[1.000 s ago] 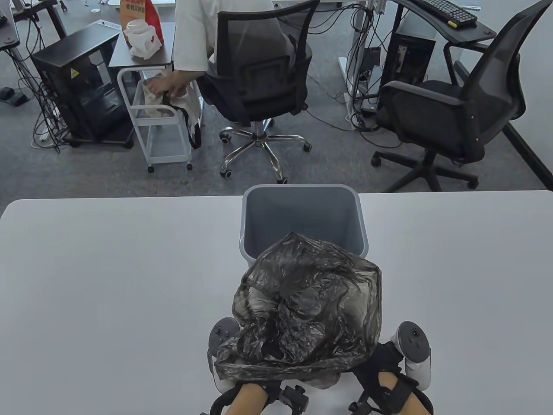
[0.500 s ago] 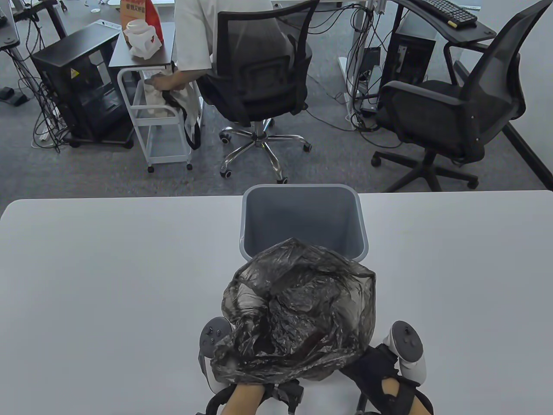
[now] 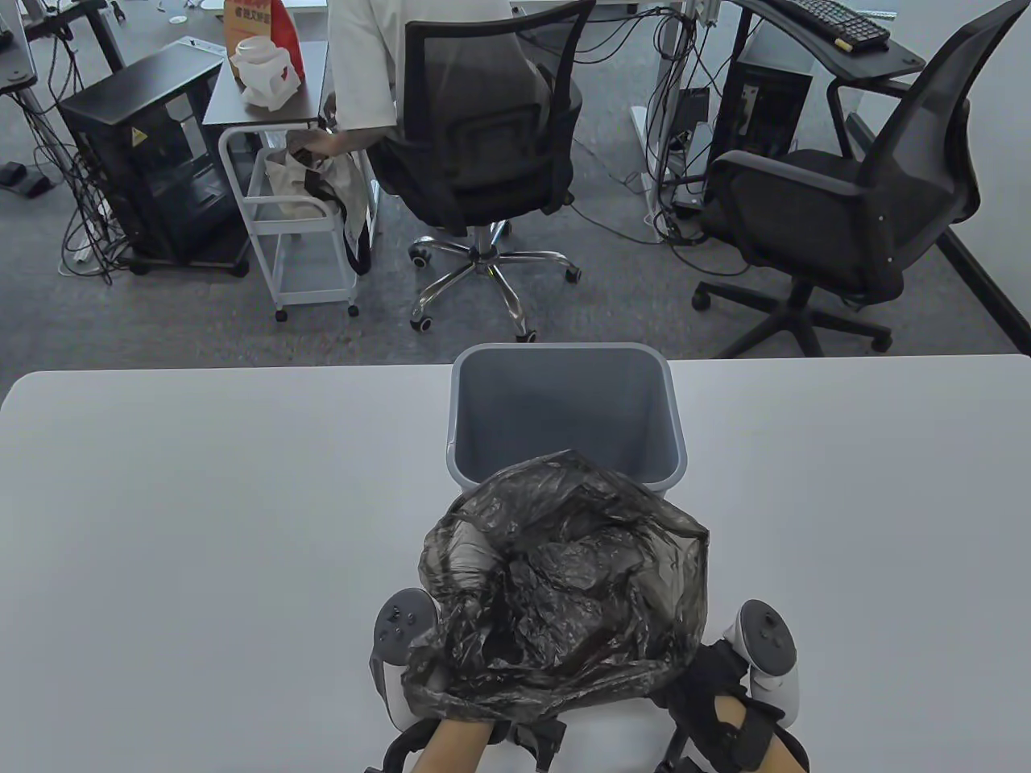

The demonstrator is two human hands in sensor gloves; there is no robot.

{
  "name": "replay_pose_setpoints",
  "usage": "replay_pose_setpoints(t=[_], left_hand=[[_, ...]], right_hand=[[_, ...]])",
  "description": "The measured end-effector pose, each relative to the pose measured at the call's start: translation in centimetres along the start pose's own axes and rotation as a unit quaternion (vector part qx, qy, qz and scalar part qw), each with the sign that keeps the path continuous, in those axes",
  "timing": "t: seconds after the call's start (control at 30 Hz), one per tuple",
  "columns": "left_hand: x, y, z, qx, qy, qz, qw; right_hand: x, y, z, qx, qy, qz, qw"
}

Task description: Twist garbage bag top to tighten it

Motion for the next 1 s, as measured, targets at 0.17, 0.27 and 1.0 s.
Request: replay_pose_setpoints(t=[0.17,0.27,1.0], left_hand=[[-0.2,0.2,-1.0,-0.063,-0.031,0.003,0.998],[-0.2,0.3,-2.0,-0.125,-0.048,0.011,0.991],[0.0,0.0,-1.6,-0.073,0.012,0.016,0.997]], right_hand=[[0.2,0.0,-0.9,-0.051,0.008,-0.007,0.999],[-1.2,-0.5,-1.6,-0.096,0.098,0.036,0.990],[-2.1,-1.0,-2.3,-0.083,0.039,0.076,0.993]])
Point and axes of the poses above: the tracker on the back of each hand, its own x axis roughly to the thumb side, its own y axis roughly from the wrist to the fingertips, z = x × y, the point moved 3 cm from there along y, roughly from the wrist to the fingertips, and after that the axes turned 10 degrees about -y, right-handed, at the moved point
